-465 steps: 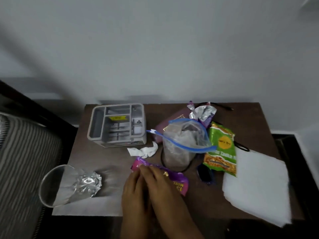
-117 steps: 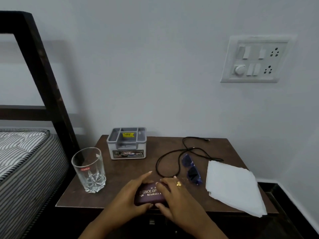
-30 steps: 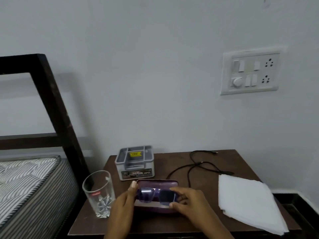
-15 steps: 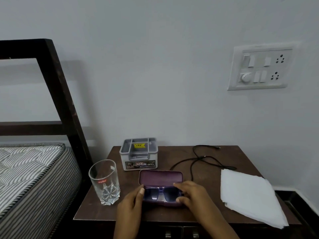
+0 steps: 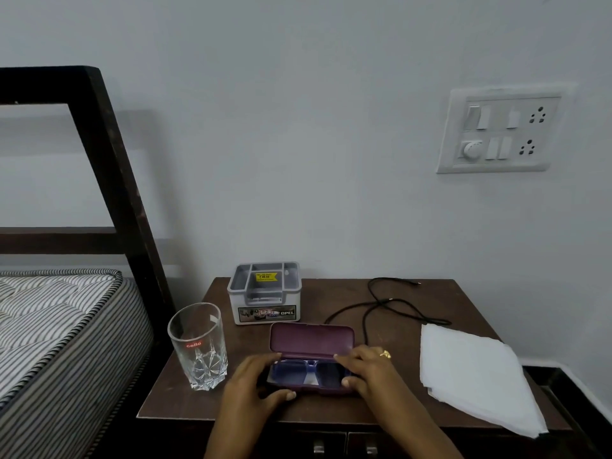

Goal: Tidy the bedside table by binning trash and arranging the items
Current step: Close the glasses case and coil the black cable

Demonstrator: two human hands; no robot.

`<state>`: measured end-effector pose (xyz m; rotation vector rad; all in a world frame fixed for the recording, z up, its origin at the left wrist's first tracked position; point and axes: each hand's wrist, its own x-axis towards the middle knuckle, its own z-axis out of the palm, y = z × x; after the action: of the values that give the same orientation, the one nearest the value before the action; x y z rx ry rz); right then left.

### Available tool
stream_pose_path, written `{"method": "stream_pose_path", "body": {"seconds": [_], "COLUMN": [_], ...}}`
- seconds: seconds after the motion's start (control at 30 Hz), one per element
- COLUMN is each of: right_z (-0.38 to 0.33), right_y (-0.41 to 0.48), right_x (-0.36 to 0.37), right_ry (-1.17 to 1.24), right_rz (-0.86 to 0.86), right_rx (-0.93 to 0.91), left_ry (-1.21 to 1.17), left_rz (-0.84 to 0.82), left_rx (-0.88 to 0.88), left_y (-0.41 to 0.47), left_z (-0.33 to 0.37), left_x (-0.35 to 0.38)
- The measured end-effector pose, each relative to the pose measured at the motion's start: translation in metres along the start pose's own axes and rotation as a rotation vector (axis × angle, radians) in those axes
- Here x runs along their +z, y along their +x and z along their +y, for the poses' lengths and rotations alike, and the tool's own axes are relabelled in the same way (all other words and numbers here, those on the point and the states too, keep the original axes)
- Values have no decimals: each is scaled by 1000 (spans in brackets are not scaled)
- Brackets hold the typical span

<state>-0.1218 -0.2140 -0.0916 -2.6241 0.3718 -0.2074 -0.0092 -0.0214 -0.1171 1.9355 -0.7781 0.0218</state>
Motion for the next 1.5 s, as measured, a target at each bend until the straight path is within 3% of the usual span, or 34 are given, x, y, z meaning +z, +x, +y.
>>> {"method": "stream_pose_path", "body": {"seconds": [0.1,0.27,0.4,0.8,0.97,1.17,1.5], "right_z": [4,12,13,23,22,27,27], "right_y": [-5,-15,-9,-14,-26,-25,-24], "right_x": [5,9,5,1,-1,10,17], "right_ry": [106,584,832,923,781,335,291], "right_rz": [64,299,188,52,-68,110,214], "right_rx": [4,100,217,114,12,-139,-123], "left_ry": [-48,-153,-145,-208,-237,-202,-181], "left_rz": [-22,-243,-298,-268,-243,-165,-129], "left_rx": [32,-43,-122,-85,-89,-17,43], "left_y": [2,13,19,17,15,13,14], "left_z": [0,-4,-15,-12,-10,-10,-16], "left_x": [-3,-12,-14,-13,-13,-11,-11]}}
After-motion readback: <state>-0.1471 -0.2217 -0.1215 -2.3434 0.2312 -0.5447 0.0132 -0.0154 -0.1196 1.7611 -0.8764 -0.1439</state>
